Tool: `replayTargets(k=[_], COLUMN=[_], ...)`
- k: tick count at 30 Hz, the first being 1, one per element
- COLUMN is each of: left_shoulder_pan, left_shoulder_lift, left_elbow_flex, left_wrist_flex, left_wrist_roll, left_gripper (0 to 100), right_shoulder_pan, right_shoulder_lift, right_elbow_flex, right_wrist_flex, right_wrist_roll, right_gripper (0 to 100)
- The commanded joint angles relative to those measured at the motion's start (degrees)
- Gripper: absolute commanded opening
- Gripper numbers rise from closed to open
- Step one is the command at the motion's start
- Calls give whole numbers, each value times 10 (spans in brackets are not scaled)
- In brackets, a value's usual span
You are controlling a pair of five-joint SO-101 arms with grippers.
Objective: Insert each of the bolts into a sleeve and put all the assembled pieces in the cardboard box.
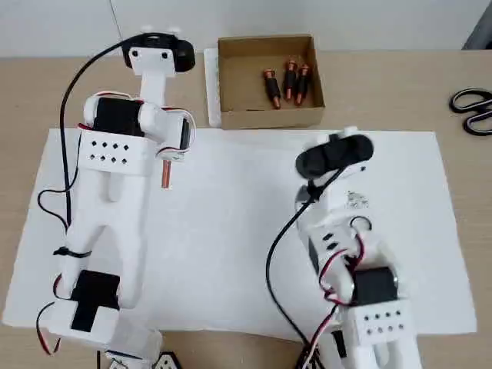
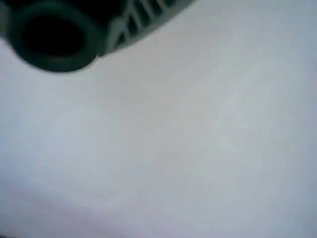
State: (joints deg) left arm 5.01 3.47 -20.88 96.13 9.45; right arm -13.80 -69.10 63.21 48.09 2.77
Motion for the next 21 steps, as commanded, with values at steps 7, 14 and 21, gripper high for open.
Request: replayTargets(k=[7,14,21], left_shoulder_pan=[14,76,146], left_shoulder_lift=[-33,-33,-47], left_elbow_flex=[-128,-227,-291], left_wrist_flex=[-11,41,38], left_wrist_roll=[4,-11,38], left_gripper=[6,6,6], right_shoulder_pan=[-36,-51,-75], right_shoulder_lift=[-276,-336,-349], right_elbow_flex=[215,299,332], right_wrist_flex=[-188,-245,-310], right_wrist_roll=[-62,-98,-94], right_gripper=[5,7,5])
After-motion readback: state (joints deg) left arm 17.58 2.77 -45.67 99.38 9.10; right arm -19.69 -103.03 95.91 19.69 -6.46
